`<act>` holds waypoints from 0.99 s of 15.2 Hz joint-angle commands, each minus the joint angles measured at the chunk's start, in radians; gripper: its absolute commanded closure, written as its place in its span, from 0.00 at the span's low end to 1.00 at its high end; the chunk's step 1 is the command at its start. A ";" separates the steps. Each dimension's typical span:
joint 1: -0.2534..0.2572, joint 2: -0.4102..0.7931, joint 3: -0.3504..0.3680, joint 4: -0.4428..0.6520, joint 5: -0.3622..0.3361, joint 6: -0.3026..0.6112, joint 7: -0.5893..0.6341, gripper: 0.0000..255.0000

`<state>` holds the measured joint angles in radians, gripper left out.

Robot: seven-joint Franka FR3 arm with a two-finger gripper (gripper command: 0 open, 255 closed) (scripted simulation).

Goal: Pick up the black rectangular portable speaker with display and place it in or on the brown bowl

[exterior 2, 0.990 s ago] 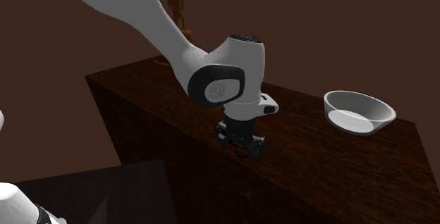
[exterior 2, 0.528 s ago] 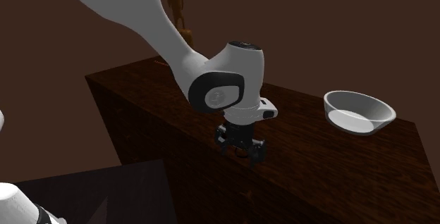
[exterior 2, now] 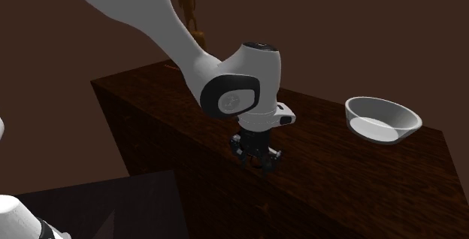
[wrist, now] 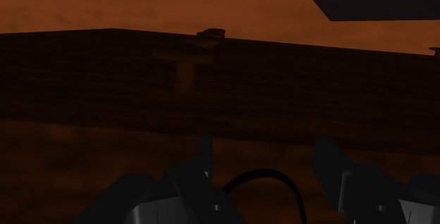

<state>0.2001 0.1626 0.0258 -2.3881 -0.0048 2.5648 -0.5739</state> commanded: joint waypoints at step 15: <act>-0.050 -0.014 0.074 0.081 0.096 -0.068 -0.632 0.00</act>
<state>0.1679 0.1391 0.0770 -2.3315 0.0599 2.5043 -0.9493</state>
